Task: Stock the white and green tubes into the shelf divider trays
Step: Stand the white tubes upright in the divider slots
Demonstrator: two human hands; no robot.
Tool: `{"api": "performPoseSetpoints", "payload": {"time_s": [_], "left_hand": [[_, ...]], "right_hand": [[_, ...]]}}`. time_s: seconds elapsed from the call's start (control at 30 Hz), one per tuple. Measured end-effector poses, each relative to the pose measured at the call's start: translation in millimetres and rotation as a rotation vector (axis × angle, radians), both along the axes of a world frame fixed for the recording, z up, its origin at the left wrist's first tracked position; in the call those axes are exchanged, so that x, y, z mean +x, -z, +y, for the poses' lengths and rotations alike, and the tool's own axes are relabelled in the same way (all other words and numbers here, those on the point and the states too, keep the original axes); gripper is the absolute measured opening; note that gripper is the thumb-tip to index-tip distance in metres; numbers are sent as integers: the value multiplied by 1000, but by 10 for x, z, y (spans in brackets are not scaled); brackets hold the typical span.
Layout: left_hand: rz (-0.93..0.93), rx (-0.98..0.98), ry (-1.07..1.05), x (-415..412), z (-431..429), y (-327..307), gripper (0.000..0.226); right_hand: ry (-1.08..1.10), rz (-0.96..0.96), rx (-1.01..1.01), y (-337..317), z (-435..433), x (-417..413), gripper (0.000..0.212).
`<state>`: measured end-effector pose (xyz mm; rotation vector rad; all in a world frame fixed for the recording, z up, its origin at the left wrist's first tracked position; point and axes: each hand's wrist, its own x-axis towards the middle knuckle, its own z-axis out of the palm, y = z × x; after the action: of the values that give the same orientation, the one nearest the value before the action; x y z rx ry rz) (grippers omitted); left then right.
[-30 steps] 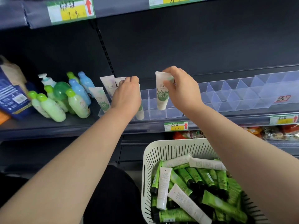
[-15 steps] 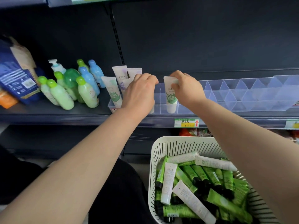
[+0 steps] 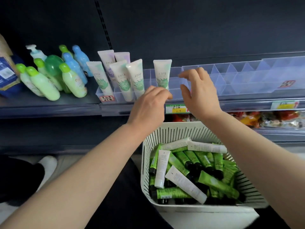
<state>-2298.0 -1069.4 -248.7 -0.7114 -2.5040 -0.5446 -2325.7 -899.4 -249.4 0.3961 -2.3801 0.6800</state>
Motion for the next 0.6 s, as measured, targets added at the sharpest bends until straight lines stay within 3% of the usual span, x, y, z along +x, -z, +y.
{"api": "performPoseSetpoints", "payload": {"time_s": [0.17,0.4,0.6], "left_hand": [[-325,-63,-29,257,258,574,39],[-682,-114,-130,591,419,1295,39],[-827,-195,-173,734,353,1513,41]], "right_hand": [[0,-202,221,580,426,422,25],[159,-871,501,1339,873,705,42],[209,-1044,496,1660,1004,741,61]]}}
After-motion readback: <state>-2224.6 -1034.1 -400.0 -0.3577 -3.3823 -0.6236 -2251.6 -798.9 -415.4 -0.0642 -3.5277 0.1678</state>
